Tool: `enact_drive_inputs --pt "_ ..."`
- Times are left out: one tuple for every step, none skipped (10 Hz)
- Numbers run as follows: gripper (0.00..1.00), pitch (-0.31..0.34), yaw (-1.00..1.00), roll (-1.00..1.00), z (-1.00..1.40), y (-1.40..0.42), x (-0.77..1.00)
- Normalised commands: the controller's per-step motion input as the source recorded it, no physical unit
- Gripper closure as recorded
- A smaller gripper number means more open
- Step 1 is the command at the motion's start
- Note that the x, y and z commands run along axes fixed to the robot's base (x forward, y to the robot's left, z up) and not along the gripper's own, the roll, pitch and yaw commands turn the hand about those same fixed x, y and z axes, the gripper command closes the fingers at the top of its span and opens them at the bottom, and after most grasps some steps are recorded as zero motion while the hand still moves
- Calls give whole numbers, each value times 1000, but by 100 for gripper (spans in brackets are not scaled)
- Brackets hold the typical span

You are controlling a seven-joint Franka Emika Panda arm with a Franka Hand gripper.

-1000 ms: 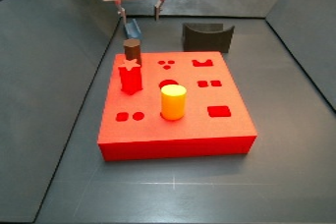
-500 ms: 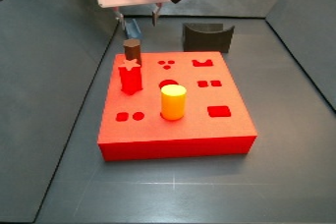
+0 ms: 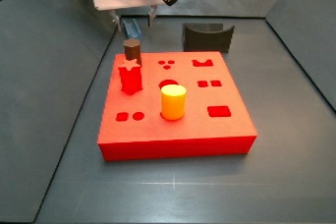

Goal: Pick up the arch object. Move up. Place the arch object on the fixture. Regrasp the arch object. Move to above the board. Insert the arch object.
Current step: Pick up the arch object.

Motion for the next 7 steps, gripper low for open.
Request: enact_drive_inputs --pt "0 -387 20 -317 -194 26 -54" --pt "0 -459 0 -317 -106 0 0" --pt "0 -447 0 -269 -214 17 0" --pt "0 -366 0 -209 -409 34 180" --pt "0 -299 0 -166 -546 80 260" --pt "0 -256 0 -153 -617 94 294" --pt "0 -237 0 -149 -643 109 280"
